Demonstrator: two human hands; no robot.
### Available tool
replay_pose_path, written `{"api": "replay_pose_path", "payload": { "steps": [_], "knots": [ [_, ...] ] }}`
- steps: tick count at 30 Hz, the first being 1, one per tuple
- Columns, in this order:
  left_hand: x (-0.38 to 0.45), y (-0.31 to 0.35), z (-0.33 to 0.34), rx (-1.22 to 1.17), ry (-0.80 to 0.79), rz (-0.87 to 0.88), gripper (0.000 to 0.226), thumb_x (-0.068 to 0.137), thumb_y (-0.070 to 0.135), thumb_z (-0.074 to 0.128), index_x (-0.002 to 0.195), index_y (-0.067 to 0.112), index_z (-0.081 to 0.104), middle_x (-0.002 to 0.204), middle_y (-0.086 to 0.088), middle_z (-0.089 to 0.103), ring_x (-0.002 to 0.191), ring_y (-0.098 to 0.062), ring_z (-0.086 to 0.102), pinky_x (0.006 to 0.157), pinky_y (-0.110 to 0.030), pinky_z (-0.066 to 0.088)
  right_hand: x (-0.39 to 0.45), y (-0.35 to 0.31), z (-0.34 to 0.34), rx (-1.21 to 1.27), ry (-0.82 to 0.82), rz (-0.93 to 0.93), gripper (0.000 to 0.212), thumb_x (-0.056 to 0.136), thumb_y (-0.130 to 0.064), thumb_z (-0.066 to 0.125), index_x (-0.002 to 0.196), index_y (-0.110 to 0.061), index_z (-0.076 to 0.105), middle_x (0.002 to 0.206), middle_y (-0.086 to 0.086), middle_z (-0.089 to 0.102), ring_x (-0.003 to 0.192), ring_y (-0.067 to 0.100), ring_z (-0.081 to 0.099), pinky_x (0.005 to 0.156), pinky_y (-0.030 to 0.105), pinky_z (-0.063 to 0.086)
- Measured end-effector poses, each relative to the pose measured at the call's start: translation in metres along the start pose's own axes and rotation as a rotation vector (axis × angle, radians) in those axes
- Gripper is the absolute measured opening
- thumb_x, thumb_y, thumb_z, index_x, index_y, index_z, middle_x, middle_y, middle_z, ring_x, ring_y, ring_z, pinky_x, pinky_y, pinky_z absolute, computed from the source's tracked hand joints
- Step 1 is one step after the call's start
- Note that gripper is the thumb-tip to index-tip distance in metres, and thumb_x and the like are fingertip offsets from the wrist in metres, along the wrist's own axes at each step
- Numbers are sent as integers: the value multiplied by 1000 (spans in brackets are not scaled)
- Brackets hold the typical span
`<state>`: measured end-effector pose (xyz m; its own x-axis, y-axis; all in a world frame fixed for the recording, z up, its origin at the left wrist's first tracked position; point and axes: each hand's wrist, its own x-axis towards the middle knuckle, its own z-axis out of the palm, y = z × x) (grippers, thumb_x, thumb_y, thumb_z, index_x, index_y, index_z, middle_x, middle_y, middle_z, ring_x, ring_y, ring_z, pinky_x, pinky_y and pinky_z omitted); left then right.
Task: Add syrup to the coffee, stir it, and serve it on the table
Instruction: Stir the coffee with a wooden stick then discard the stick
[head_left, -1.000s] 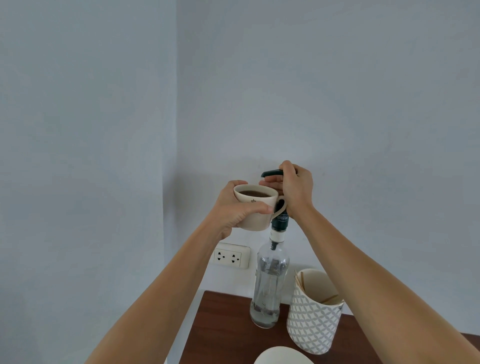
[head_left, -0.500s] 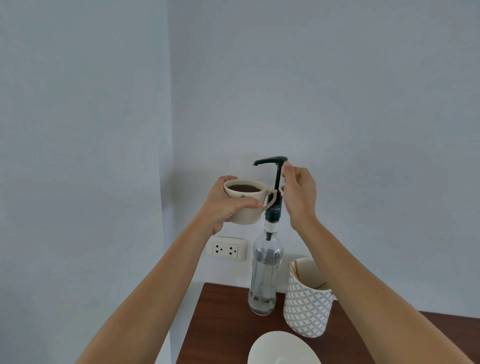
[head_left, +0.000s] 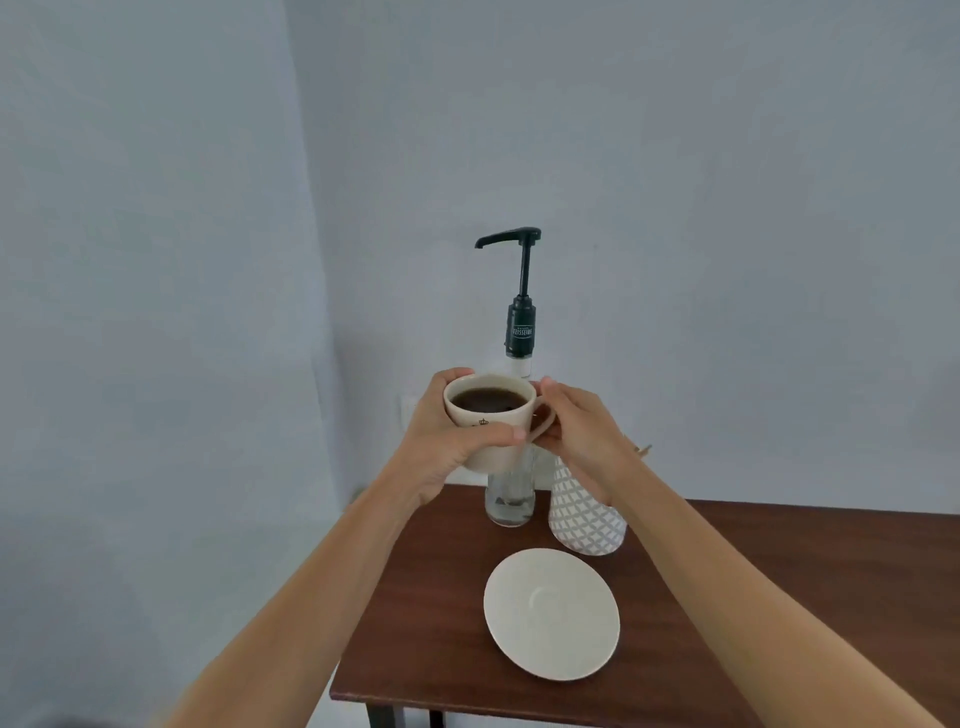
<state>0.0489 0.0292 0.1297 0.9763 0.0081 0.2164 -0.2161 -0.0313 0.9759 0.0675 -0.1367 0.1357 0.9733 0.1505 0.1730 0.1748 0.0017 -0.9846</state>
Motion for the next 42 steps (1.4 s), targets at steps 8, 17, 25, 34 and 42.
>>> {"api": "replay_pose_path", "payload": {
  "steps": [8,17,25,34,42],
  "knots": [
    [-45,-59,25,-16,-132,-13,83,59,7,90,129,19,47,118,-2,66,105,-5,64,84,-20,54,-49,59,-26,37,52,44,41,109,-23,34,111,-10,73,116,19,73,118,32,65,102,45,52],
    [-71,-112,47,105,-213,-51,83,66,2,91,133,12,42,117,7,63,109,4,61,90,-16,50,-86,116,-46,24,106,99,41,109,-19,36,106,-17,76,108,12,77,110,35,67,99,50,53],
    [-75,-137,52,156,-246,-46,82,64,2,92,128,18,43,121,2,63,114,-4,61,93,-16,48,-93,144,-49,-6,145,151,38,108,-17,38,107,-15,75,105,10,76,108,35,66,98,49,53],
    [-72,-148,53,197,-269,-41,85,62,2,93,130,16,43,123,0,61,117,-7,59,94,-16,48,-93,154,-52,-23,139,171,38,107,-13,37,108,-22,75,107,5,76,108,27,67,100,50,52],
    [-75,-155,50,206,-293,-30,89,61,1,93,131,18,41,125,1,60,118,-5,58,95,-14,46,-95,163,-50,-24,128,194,38,107,-12,38,112,-20,74,107,1,77,108,21,68,100,48,53]
  ]
}}
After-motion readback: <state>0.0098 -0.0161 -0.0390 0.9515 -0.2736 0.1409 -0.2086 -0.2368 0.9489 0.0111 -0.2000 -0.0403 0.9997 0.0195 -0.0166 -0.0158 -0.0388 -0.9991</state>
